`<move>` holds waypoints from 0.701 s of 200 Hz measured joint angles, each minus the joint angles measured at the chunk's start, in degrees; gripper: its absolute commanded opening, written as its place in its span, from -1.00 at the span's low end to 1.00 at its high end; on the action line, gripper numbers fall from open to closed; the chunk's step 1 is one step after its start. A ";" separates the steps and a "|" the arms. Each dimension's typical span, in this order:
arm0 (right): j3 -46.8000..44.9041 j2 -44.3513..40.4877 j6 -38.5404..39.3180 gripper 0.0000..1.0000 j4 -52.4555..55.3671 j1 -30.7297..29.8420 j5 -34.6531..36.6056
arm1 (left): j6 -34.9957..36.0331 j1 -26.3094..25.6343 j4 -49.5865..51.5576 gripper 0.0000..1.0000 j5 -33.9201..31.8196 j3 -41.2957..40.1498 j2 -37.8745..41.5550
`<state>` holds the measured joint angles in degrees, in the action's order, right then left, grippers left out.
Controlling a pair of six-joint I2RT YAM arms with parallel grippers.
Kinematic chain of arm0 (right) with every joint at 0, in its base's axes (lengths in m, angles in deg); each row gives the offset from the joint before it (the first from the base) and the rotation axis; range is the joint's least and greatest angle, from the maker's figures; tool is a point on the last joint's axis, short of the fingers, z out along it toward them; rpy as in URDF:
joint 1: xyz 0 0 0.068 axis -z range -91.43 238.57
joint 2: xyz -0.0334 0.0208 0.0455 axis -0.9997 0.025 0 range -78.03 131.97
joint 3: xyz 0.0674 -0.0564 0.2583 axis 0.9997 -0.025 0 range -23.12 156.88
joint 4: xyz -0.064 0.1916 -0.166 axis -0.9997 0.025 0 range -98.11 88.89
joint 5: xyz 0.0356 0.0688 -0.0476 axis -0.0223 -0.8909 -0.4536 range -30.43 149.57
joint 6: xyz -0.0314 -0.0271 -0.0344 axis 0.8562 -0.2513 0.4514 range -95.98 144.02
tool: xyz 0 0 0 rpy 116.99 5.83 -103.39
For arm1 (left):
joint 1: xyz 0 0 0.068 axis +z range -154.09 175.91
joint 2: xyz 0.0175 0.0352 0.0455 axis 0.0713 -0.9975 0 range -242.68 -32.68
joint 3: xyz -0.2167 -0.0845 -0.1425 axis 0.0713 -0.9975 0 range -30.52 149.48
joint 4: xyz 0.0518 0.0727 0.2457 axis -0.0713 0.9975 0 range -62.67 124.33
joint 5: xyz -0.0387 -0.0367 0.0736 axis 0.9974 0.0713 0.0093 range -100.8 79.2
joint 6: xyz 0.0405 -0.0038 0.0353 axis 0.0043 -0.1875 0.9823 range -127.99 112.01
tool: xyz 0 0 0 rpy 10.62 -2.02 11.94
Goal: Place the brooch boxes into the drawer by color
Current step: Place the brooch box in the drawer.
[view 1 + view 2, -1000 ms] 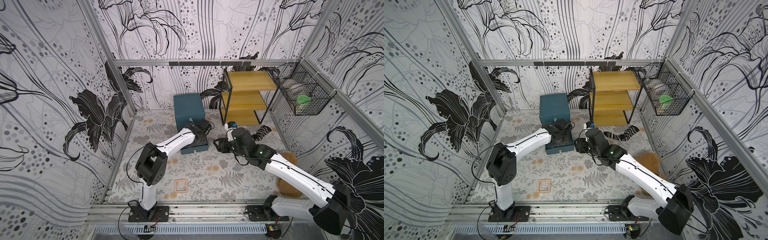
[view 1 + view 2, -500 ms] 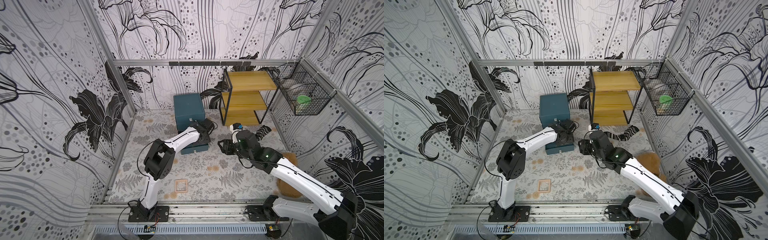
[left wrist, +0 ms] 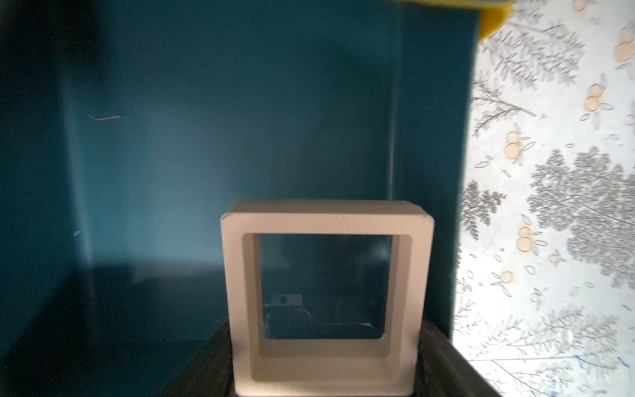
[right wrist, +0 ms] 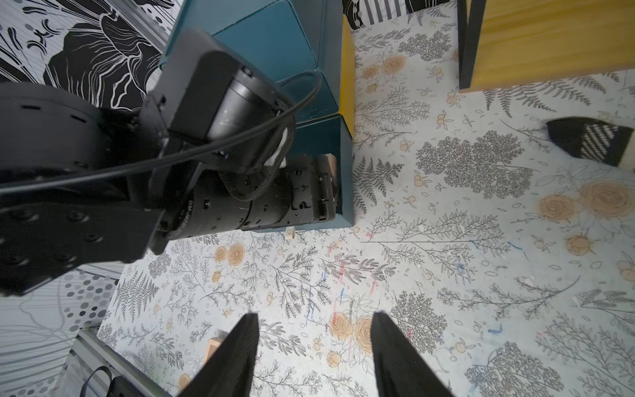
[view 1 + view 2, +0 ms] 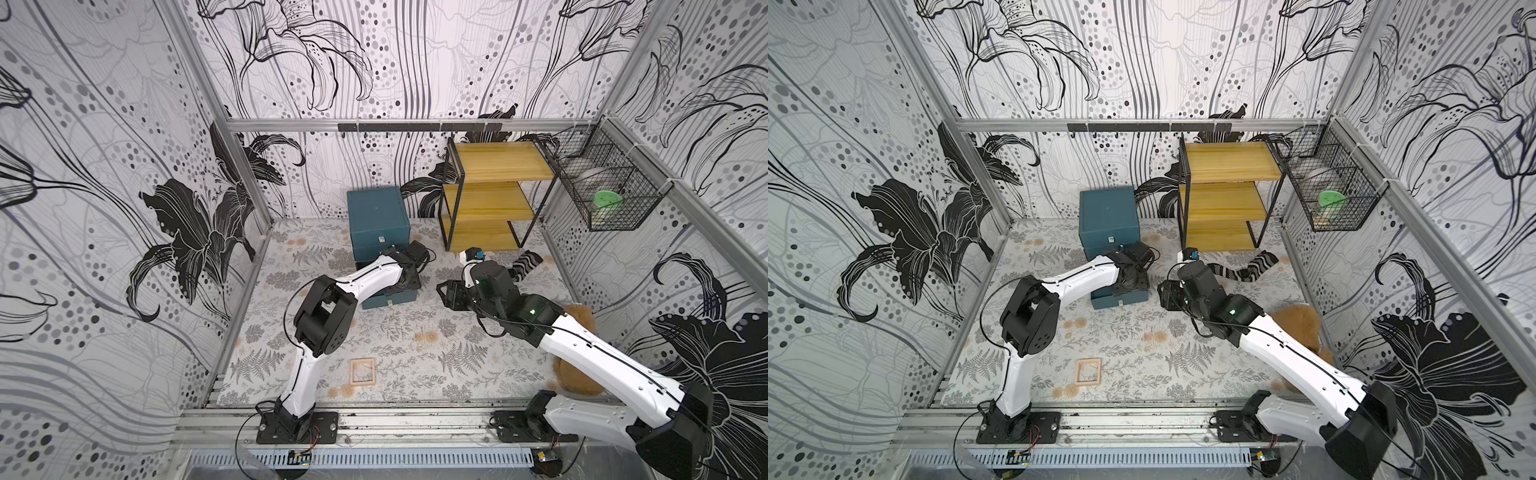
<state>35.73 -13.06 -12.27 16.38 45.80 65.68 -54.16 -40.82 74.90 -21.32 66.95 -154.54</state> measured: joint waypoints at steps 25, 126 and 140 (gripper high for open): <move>0.00 0.00 -0.20 0.15 0.02 0.00 -0.02 | 0.22 0.00 -0.20 0.34 0.09 0.24 -0.42; 0.00 0.74 -0.39 0.16 0.02 0.00 -0.04 | 1.07 0.00 -0.22 0.66 0.17 1.25 -1.11; 0.00 0.76 -0.39 0.16 0.02 0.00 -0.07 | 1.07 0.00 -0.17 0.67 0.11 1.57 -1.11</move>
<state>35.73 -12.30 -12.67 16.40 45.80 65.61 -53.09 -40.82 74.72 -21.21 68.52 -155.66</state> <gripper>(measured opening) 0.580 0.831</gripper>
